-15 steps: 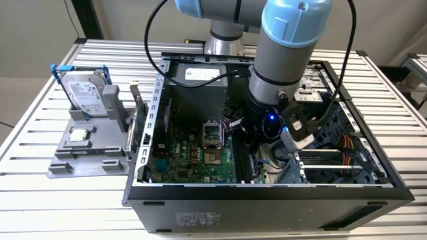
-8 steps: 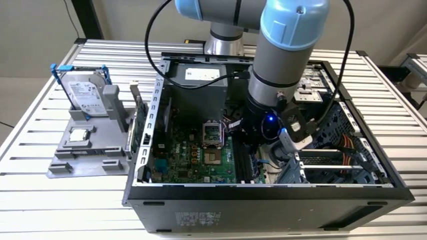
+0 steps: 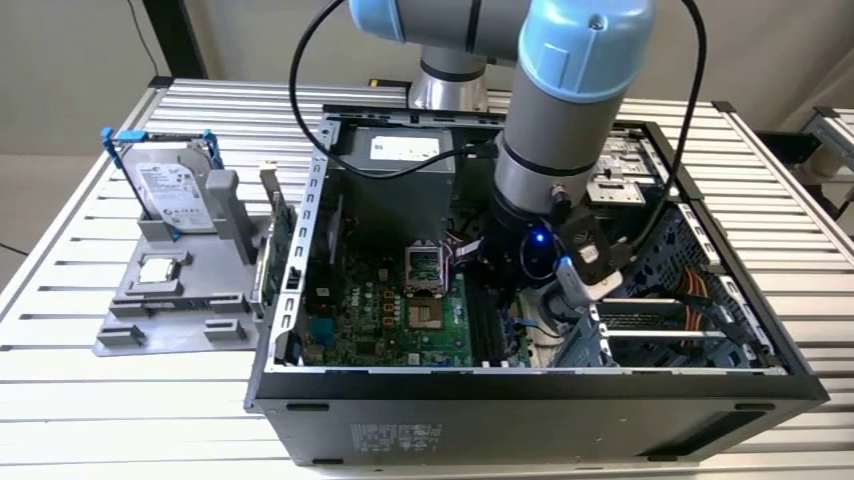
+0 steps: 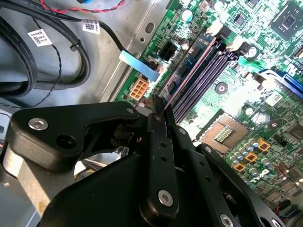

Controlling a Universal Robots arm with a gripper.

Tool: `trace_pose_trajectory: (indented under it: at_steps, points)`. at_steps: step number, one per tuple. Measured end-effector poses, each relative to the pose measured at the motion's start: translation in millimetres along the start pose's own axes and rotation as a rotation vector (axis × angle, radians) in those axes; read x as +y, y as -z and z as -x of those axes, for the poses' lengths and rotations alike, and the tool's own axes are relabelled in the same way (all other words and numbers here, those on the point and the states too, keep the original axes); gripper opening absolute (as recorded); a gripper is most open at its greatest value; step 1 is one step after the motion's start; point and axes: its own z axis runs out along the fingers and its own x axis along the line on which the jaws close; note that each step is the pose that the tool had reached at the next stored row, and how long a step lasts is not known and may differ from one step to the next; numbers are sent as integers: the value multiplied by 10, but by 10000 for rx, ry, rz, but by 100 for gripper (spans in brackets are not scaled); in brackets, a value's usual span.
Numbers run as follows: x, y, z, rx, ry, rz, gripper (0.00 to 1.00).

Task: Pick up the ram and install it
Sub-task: 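Insert the ram into the slot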

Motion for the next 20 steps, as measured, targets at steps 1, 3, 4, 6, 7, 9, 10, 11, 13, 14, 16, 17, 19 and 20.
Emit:
trace_pose_trajectory:
  at_steps: [1, 3, 4, 6, 7, 9, 10, 11, 13, 14, 16, 17, 19, 20]
  points:
    - [0, -3, -2, 0, 1, -1, 0]
    - [0, -10, -3, 1, 3, -2, 0]
    - [1, -17, -3, 0, 3, -1, 0]
    - [1, -34, -4, 1, 2, -4, 0]
    - [2, -44, -5, 1, 2, -3, 0]
    - [1, -48, -5, 2, 2, -5, 0]
    - [2, -48, -5, 1, 2, -5, 0]
    - [2, -48, -6, 1, 2, -6, 0]
    - [2, -50, -6, 5, 2, -2, 0]
    - [2, -50, -6, 12, 1, -2, 0]
    - [2, -50, -6, 27, 1, -1, 0]
    - [2, -50, -6, 32, 2, -1, 0]
    - [1, -50, -6, 42, 2, -2, 0]
    - [0, -50, -6, 44, 2, -2, 0]
